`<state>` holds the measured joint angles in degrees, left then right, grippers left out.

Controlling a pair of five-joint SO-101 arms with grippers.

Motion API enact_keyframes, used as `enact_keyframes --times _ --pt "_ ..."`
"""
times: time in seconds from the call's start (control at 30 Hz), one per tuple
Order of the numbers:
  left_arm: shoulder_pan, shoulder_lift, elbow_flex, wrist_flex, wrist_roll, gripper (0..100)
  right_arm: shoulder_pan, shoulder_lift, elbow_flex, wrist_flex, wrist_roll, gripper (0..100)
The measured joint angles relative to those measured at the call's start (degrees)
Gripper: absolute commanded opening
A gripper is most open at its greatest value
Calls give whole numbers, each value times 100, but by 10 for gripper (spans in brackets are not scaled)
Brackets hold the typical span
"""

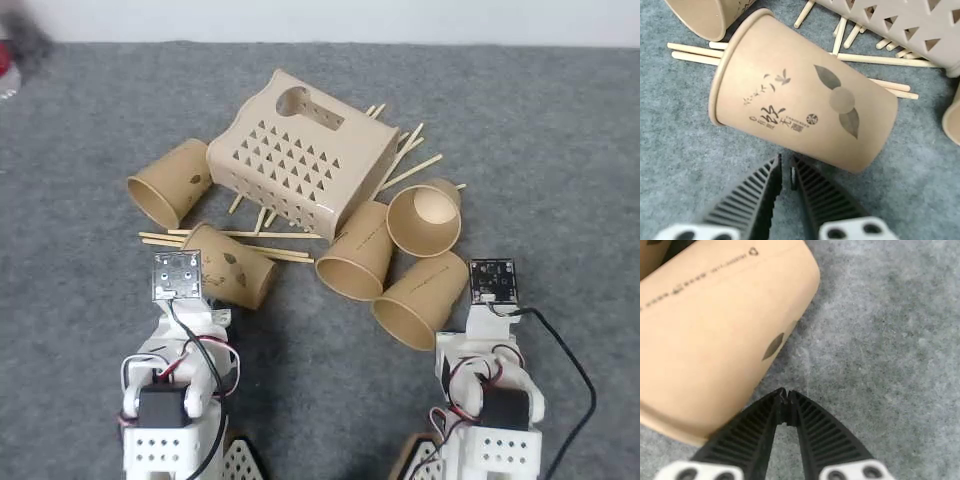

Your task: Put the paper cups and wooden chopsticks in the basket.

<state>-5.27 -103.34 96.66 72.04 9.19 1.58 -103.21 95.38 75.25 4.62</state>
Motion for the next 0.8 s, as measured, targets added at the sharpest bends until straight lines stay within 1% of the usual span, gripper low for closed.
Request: enact_keyframes --times 0.13,0.3,0.53,0.63,0.8 --pt "0 0 0 0 0 35 -97 0 0 0 0 6" --pt "0 0 0 0 18 35 -1020 0 0 0 0 6" --pt "0 0 0 0 18 35 -1978 0 0 0 0 6" --pt "0 0 0 0 18 35 -2171 0 0 0 0 6" --pt "0 0 0 0 18 35 -2242 0 0 0 0 6"
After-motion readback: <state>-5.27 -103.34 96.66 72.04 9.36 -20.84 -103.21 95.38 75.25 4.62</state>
